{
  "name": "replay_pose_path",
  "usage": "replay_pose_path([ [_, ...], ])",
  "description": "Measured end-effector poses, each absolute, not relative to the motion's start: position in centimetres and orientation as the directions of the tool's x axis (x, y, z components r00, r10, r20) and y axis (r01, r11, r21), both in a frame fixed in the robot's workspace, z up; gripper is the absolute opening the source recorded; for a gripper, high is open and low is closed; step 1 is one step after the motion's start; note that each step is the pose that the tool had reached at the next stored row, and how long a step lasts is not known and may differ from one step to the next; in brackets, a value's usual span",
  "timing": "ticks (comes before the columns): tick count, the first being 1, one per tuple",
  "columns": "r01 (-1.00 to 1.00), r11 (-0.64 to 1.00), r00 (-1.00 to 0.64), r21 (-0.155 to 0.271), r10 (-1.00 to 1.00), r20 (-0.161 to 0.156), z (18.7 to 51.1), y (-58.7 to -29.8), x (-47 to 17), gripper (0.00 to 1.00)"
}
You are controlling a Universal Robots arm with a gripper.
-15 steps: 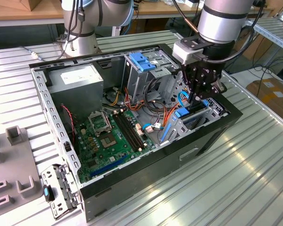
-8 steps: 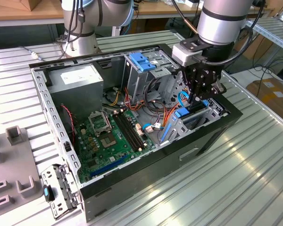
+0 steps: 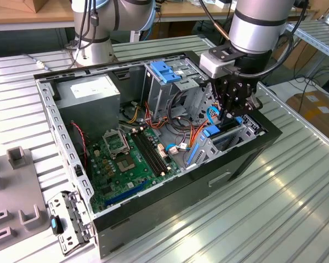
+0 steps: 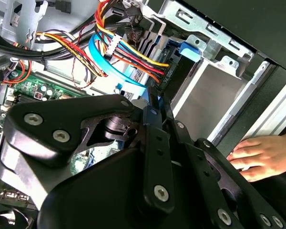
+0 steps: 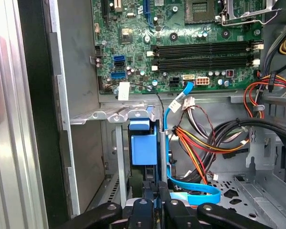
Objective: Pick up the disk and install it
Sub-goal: 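Insert the second disk wire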
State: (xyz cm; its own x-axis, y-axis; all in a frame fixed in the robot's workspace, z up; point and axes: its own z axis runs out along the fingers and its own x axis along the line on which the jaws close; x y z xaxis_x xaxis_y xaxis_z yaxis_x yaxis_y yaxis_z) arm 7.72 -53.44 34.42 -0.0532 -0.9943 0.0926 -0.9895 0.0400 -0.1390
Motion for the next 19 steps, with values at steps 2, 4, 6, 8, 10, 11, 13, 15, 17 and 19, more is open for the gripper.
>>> replay_pose_path([
  [2, -0.989, 0.040, -0.053, -0.139, -0.994, 0.092, 34.38, -53.45, 7.72, 0.16],
  [4, -0.989, 0.040, -0.053, -0.139, -0.994, 0.091, 34.29, -53.51, 7.73, 0.16],
  [6, -0.989, 0.040, -0.053, -0.139, -0.995, 0.090, 34.03, -53.67, 7.72, 0.16],
  [8, -0.989, 0.040, -0.053, -0.139, -0.994, 0.090, 33.90, -53.75, 7.73, 0.16],
  [10, -0.989, 0.040, -0.053, -0.139, -0.995, 0.090, 33.87, -53.75, 7.73, 0.16],
  [11, -0.989, 0.040, -0.053, -0.139, -0.995, 0.090, 33.87, -53.75, 7.73, 0.16],
  [13, -0.989, 0.040, -0.053, -0.139, -0.995, 0.090, 33.87, -53.75, 7.73, 0.16],
  [15, -0.989, 0.040, -0.053, -0.139, -0.995, 0.089, 33.85, -53.75, 7.73, 0.16],
  [17, -0.989, 0.041, -0.053, -0.139, -0.995, 0.088, 33.93, -53.76, 7.73, 0.24],
  [19, -0.989, 0.041, -0.053, -0.139, -0.995, 0.088, 34.41, -53.76, 7.73, 0.24],
])
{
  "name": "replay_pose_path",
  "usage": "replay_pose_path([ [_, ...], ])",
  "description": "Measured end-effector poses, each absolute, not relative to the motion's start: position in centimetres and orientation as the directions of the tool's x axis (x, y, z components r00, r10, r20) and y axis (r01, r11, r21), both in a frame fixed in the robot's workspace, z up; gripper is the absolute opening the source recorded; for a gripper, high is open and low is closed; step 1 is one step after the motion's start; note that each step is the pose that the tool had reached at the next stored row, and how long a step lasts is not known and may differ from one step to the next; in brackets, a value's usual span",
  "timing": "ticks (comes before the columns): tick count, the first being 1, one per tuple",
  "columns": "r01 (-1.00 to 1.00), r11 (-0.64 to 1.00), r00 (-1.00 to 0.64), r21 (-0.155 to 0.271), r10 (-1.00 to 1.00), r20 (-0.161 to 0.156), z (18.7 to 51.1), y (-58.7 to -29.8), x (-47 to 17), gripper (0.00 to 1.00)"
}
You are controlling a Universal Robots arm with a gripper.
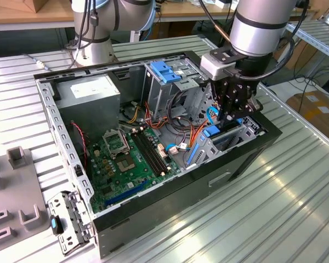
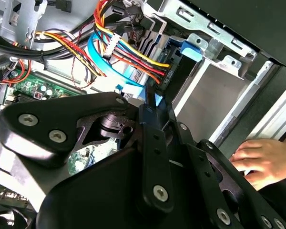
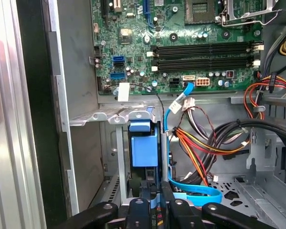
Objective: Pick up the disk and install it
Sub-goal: 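Insert the second disk wire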
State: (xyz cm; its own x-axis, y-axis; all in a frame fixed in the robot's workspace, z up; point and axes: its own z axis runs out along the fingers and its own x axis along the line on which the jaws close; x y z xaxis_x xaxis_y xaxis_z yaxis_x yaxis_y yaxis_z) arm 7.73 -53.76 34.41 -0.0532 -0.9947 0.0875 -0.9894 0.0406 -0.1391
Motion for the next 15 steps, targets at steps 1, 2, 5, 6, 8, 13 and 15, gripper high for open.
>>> replay_pose_path([
  [1, -0.989, 0.041, -0.053, -0.139, -0.995, 0.087, 34.6, -53.8, 7.7, 0.24],
  [2, -0.989, 0.041, -0.053, -0.139, -0.995, 0.087, 34.8, -53.7, 7.7, 0.24],
  [5, -0.989, 0.041, -0.053, -0.140, -0.995, 0.088, 35.6, -53.8, 7.7, 0.24],
  [6, -0.989, 0.041, -0.053, -0.140, -0.995, 0.087, 35.7, -53.8, 7.7, 0.24],
  [8, -0.989, 0.041, -0.053, -0.140, -0.995, 0.087, 35.7, -53.8, 7.7, 0.24],
  [13, -0.989, 0.041, -0.053, -0.140, -0.995, 0.087, 35.7, -53.8, 7.7, 0.11],
  [15, -0.989, 0.041, -0.053, -0.140, -0.995, 0.087, 35.7, -53.8, 7.7, 0.11],
])
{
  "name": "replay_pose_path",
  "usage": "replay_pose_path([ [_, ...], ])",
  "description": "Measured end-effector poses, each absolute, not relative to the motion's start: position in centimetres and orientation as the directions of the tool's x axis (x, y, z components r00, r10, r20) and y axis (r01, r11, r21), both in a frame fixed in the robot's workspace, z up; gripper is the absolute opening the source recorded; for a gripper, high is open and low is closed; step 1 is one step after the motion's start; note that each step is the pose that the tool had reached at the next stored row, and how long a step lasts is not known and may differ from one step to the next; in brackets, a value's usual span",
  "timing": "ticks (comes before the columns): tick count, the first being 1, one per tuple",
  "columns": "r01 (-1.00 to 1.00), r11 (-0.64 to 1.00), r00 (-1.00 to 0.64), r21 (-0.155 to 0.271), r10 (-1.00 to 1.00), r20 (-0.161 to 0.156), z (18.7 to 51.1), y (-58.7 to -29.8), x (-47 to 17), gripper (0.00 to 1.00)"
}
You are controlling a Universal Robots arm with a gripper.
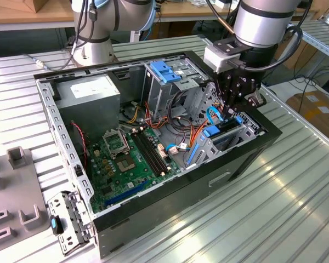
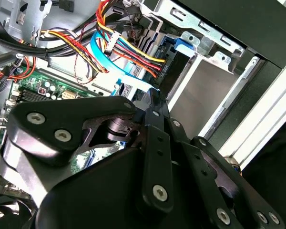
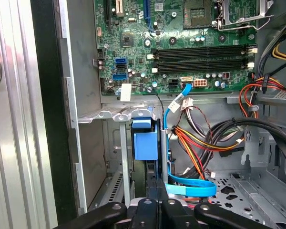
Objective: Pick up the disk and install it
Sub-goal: 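Insert the second disk wire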
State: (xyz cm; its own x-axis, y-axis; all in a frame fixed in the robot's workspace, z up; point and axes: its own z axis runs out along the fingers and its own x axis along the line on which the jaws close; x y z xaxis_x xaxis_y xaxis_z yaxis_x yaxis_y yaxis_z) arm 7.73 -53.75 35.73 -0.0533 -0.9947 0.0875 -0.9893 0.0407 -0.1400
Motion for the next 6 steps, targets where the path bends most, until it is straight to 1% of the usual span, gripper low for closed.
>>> replay_pose_path([
  [6, -0.989, 0.041, -0.053, -0.140, -0.995, 0.088, 35.75, -53.75, 7.73, 0.11],
])
